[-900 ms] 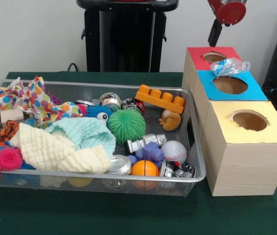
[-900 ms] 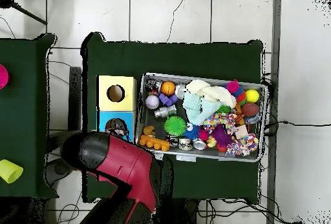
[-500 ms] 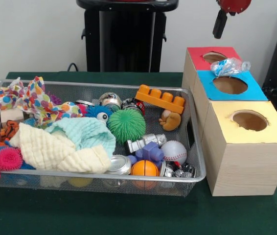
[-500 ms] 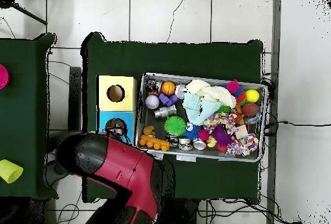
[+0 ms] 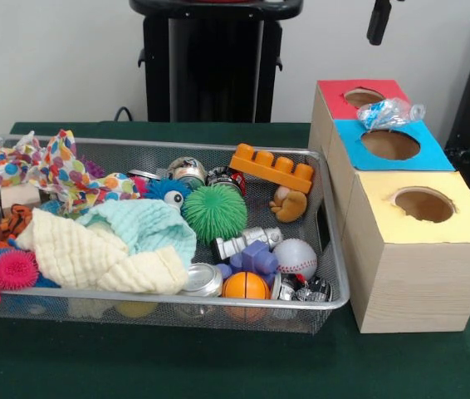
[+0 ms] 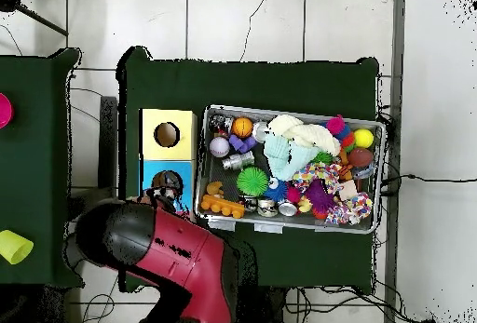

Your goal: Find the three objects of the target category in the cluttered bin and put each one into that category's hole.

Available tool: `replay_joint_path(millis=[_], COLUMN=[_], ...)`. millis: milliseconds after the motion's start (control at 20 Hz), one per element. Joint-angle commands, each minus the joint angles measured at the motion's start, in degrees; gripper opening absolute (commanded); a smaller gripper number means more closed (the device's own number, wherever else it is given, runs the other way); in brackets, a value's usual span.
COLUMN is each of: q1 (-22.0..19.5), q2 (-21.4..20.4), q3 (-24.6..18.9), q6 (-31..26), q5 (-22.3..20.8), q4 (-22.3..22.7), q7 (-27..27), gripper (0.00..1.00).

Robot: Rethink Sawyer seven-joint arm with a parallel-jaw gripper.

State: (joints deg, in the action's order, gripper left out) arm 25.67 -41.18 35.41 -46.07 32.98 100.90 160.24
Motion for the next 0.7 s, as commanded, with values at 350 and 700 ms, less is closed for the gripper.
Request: replay_joint_path(millis=[350,700], q1=[-1.0,0.1], q2=[-2.2,-1.8], q3=[-6.0,-5.3], q6=[4.0,3.6], q5=[-2.1,-2.9], q4=[7.4,6.6], q7=[3.5,4.7], gripper=[0.00,0.00])
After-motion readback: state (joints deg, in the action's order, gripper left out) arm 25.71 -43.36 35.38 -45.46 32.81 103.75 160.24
